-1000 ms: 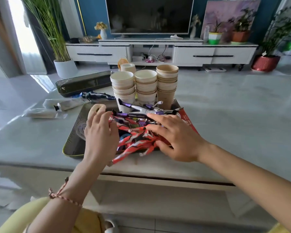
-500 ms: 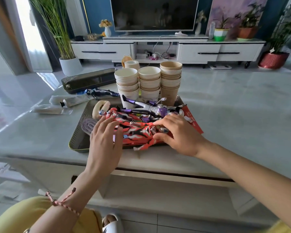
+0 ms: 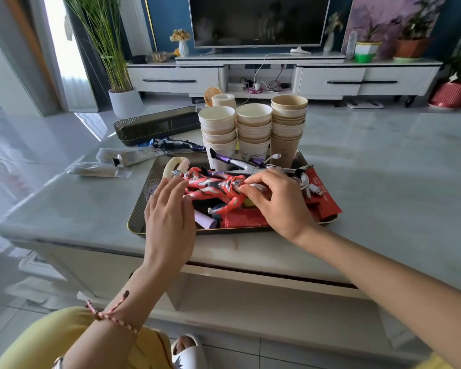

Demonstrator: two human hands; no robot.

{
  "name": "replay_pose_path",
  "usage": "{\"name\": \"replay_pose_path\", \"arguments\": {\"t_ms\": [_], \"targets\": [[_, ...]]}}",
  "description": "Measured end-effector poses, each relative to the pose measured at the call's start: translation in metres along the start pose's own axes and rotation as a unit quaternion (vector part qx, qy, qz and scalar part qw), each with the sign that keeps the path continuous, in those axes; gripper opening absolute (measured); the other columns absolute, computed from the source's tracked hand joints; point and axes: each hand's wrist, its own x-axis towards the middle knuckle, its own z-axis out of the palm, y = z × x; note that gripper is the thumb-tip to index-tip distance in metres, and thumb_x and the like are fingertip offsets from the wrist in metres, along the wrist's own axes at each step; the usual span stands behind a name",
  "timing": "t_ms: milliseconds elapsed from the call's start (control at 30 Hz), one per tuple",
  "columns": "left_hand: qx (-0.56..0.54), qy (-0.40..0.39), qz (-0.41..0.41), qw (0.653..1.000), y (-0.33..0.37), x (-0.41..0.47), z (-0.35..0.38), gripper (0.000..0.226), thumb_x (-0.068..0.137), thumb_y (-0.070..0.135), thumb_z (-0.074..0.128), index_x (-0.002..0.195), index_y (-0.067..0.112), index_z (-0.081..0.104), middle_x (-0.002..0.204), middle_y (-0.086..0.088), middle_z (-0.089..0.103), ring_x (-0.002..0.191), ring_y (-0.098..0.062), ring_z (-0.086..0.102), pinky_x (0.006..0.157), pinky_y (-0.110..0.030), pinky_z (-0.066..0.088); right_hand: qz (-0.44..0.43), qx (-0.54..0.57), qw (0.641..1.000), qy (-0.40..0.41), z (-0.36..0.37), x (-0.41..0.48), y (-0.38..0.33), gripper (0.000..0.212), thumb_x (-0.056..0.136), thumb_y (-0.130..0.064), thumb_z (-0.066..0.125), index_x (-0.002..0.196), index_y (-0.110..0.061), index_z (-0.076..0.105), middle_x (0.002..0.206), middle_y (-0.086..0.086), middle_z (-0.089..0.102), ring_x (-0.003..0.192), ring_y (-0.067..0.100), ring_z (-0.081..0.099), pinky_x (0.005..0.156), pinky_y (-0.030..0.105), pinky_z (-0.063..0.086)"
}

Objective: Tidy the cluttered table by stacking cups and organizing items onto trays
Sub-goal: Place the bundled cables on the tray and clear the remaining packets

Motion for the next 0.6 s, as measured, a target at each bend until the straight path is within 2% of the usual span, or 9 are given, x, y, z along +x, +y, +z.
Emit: {"name": "replay_pose_path", "arguments": {"t_ms": [100, 167, 334, 434, 534, 600], "targets": [[0.068, -0.065, -0.020, 0.995, -0.006, 0.000, 0.008, 0.044, 0.099, 0.023, 0.033, 0.141, 0.013, 0.037, 0.151, -0.003, 0.029, 0.144, -0.019, 0.010, 0.116, -0.040, 0.004, -0.031, -0.083, 0.996, -0.025, 0.009, -0.003, 0.000, 0.017, 0.082, -0.017, 0.069, 0.086, 0.000, 0.067, 0.086, 0.011, 0.063, 0.088, 0.026, 0.056, 0.084, 0.030, 0.041], [0.075, -0.077, -0.031, 0.994, -0.008, 0.000, 0.013, 0.045, 0.099, 0.025, 0.032, 0.142, 0.013, 0.036, 0.151, -0.004, 0.029, 0.144, -0.019, 0.007, 0.116, -0.040, 0.000, -0.055, -0.125, 0.990, -0.042, 0.013, -0.004, 0.000, 0.018, 0.081, -0.016, 0.069, 0.090, -0.001, 0.068, 0.090, 0.012, 0.060, 0.090, 0.029, 0.056, 0.088, 0.034, 0.042], [0.035, -0.035, -0.058, 0.997, -0.012, 0.003, 0.009, 0.039, 0.098, 0.026, 0.036, 0.133, 0.012, 0.049, 0.147, -0.006, 0.037, 0.142, -0.021, 0.016, 0.115, -0.044, 0.008, -0.058, -0.117, 0.991, -0.034, 0.009, 0.000, 0.000, 0.023, 0.082, -0.017, 0.061, 0.100, -0.003, 0.065, 0.097, 0.012, 0.058, 0.097, 0.027, 0.053, 0.091, 0.029, 0.036], [0.031, 0.003, -0.085, 0.996, -0.020, 0.009, 0.000, 0.038, 0.098, 0.023, 0.036, 0.132, 0.010, 0.048, 0.147, -0.010, 0.036, 0.142, -0.024, 0.017, 0.115, -0.046, 0.011, -0.044, -0.089, 0.994, 0.053, -0.005, 0.010, 0.005, 0.014, 0.083, -0.009, 0.057, 0.091, -0.002, 0.065, 0.091, 0.012, 0.059, 0.091, 0.021, 0.052, 0.084, 0.023, 0.035], [0.050, 0.022, -0.177, 0.983, -0.030, 0.016, -0.007, 0.044, 0.099, 0.028, 0.035, 0.137, 0.007, 0.038, 0.148, -0.016, 0.031, 0.141, -0.028, 0.018, 0.115, -0.044, 0.012, 0.061, -0.091, 0.978, 0.180, -0.028, 0.022, 0.030, 0.015, 0.081, 0.001, 0.052, 0.092, 0.002, 0.063, 0.093, 0.018, 0.060, 0.088, 0.030, 0.054, 0.082, 0.030, 0.038], [0.030, -0.003, -0.255, 0.966, -0.034, 0.019, -0.008, 0.049, 0.099, 0.032, 0.033, 0.138, 0.003, 0.034, 0.144, -0.021, 0.035, 0.135, -0.033, 0.027, 0.112, -0.044, 0.021, 0.208, -0.119, 0.954, 0.180, -0.046, 0.027, 0.058, 0.023, 0.083, -0.001, 0.049, 0.103, 0.000, 0.059, 0.107, 0.020, 0.058, 0.098, 0.034, 0.054, 0.086, 0.034, 0.038]]}}
